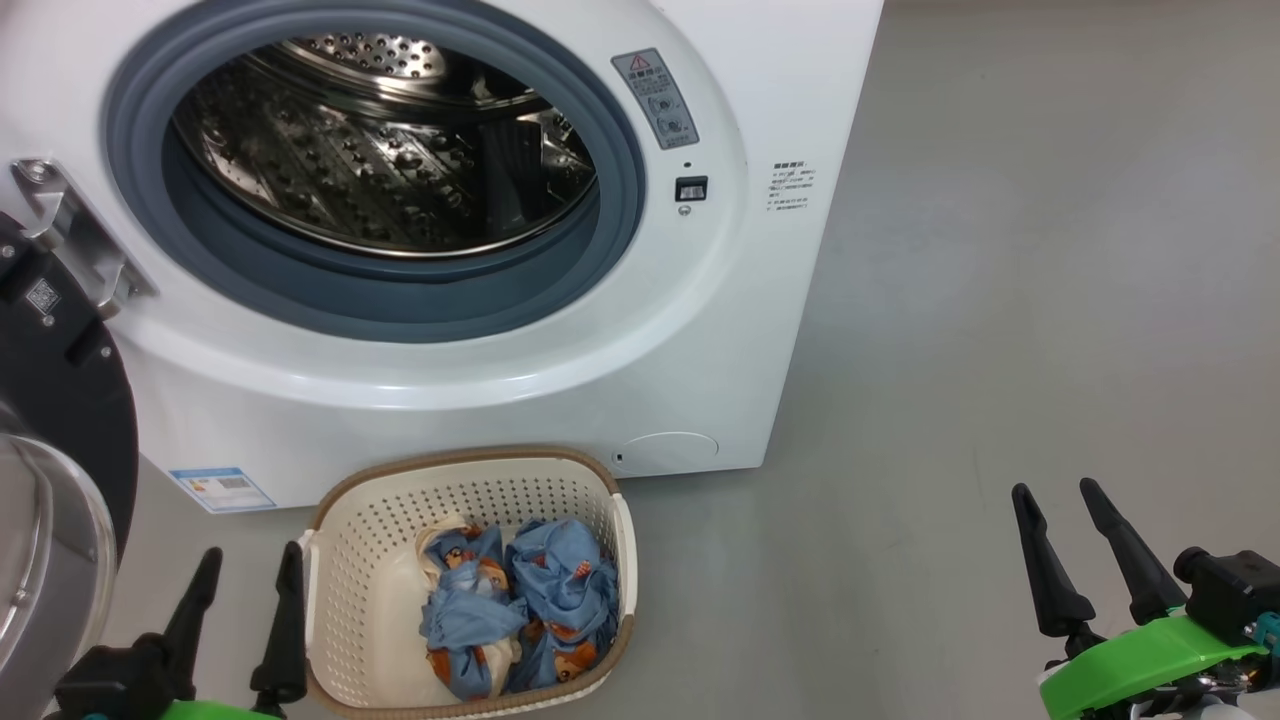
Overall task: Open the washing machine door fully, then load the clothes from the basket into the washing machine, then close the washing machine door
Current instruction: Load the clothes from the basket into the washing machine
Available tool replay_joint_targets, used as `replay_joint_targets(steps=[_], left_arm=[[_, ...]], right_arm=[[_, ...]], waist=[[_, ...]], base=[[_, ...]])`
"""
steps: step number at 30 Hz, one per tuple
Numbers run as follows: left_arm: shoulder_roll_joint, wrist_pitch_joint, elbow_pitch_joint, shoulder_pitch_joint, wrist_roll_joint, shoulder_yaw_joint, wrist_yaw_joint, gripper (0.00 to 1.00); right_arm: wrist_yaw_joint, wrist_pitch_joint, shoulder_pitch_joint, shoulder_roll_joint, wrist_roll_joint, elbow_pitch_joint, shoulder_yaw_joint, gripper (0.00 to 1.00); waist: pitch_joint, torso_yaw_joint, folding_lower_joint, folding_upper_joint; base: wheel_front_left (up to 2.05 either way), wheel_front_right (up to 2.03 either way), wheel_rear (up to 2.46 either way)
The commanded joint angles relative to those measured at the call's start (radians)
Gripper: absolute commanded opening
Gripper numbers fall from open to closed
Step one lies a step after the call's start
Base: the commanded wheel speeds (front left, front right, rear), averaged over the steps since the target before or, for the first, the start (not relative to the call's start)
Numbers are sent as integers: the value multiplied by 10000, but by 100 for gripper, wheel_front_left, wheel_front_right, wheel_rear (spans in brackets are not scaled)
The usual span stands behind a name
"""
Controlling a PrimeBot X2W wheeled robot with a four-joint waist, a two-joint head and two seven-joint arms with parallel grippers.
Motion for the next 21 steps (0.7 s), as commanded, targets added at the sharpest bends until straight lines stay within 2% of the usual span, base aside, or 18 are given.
replay_joint_targets(steps=[1,9,21], left_arm=[[142,-63,-215,-332,6,280,-25,100],[-131,-63,491,-524,-254,-217,-25,100],[-278,-63,3148,-2176,-191,-1369,-25,100]], right_arm=[[16,-120,-225,-97,10,-249,171,100],[16,-120,-395,33,-6,-371,161,100],[16,-120,-1108,320,-49,-576,177,100]], waist=[[29,-5,0,0],[540,-74,0,0],[2131,-245,0,0]], base=[[0,0,0],[0,0,0],[0,0,0]])
